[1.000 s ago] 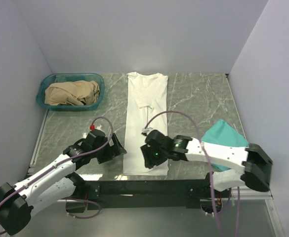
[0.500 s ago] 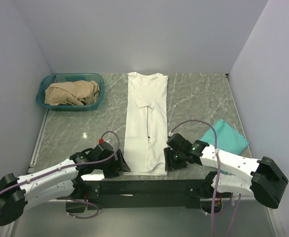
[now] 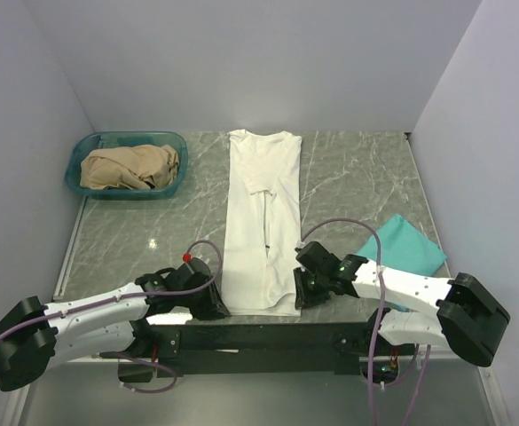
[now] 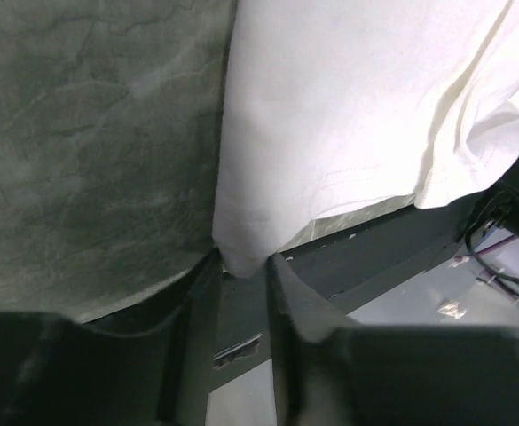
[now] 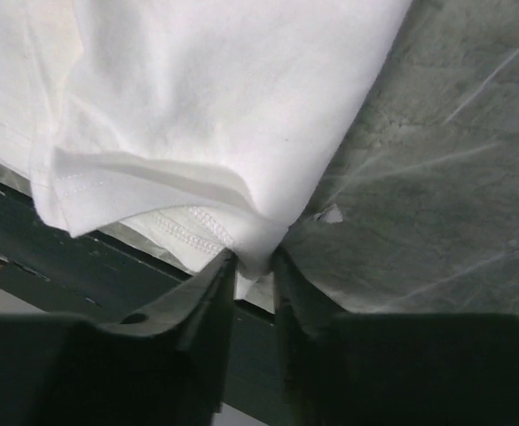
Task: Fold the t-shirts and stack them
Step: Fold the tshirt
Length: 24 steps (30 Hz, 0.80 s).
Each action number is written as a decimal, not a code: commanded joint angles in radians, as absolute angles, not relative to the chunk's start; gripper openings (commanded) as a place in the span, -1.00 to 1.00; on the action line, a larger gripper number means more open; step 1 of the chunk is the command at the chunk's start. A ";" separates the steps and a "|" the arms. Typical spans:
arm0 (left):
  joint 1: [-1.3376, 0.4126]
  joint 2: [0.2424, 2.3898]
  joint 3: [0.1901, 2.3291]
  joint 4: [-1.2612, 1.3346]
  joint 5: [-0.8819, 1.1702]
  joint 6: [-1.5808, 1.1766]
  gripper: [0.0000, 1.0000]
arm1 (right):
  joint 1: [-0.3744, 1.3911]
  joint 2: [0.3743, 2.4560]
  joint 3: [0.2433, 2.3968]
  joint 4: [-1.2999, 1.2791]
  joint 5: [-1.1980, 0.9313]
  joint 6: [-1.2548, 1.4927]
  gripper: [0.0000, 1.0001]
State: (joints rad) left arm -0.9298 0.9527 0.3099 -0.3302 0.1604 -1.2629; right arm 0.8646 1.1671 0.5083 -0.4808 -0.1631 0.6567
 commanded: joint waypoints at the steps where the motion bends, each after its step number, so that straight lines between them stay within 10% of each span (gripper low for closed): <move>1: -0.937 0.939 0.302 -0.321 0.132 -1.281 -0.48 | 0.862 1.144 0.486 -0.449 -0.193 0.635 -0.44; 7: -0.940 0.933 0.291 -0.327 0.132 -1.296 -0.99 | 0.900 1.082 0.480 -0.506 -0.173 0.647 -0.64; 24: -0.950 0.916 0.282 -0.368 0.107 -1.315 -0.99 | 1.080 0.931 0.417 -0.587 -0.042 0.851 -0.53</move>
